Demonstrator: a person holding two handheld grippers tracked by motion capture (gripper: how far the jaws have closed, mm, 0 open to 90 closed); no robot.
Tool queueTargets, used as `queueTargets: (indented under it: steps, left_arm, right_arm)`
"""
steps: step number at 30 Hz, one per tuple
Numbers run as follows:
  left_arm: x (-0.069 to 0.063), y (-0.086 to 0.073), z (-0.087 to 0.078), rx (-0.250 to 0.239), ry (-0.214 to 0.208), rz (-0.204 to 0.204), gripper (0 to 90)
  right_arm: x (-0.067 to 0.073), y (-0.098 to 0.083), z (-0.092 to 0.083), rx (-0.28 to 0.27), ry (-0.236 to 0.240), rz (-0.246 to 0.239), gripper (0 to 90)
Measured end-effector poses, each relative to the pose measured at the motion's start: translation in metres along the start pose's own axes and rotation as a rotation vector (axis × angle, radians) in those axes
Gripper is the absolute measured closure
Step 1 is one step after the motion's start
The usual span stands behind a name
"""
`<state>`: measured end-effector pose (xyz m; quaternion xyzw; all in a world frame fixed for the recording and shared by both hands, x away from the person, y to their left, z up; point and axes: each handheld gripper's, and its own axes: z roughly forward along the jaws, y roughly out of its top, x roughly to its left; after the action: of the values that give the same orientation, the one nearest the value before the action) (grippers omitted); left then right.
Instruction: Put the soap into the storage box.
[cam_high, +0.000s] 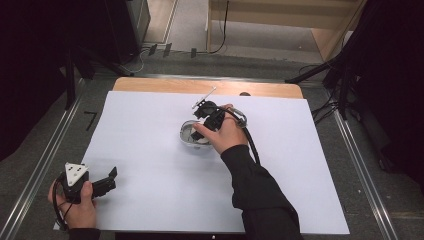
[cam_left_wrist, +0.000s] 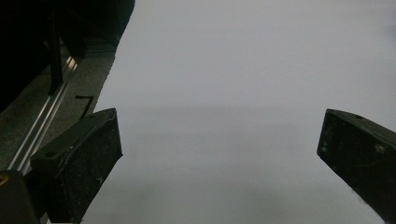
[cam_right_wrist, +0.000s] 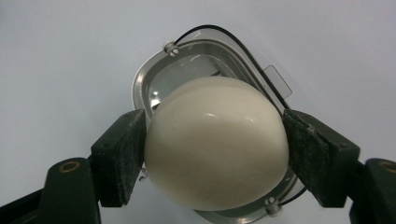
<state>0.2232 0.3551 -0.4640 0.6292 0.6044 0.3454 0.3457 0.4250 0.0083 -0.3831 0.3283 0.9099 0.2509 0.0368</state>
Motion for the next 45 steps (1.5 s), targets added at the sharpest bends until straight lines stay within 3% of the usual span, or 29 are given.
queueTargets:
  steps: [21,32,45]
  left_arm:
    - [0.000,0.000,0.000,0.003,0.001,0.002,0.1]
    - [0.000,0.000,0.000,0.005,-0.001,0.002,0.1]
    - [0.000,0.000,0.000,0.006,0.000,0.002,0.1]
  right_arm:
    - [-0.001,-0.001,0.008,0.020,0.004,0.028,24.7]
    - [0.001,-0.003,0.010,-0.016,-0.028,0.017,25.9]
    - [-0.001,-0.017,-0.008,-0.079,-0.012,0.027,23.6]
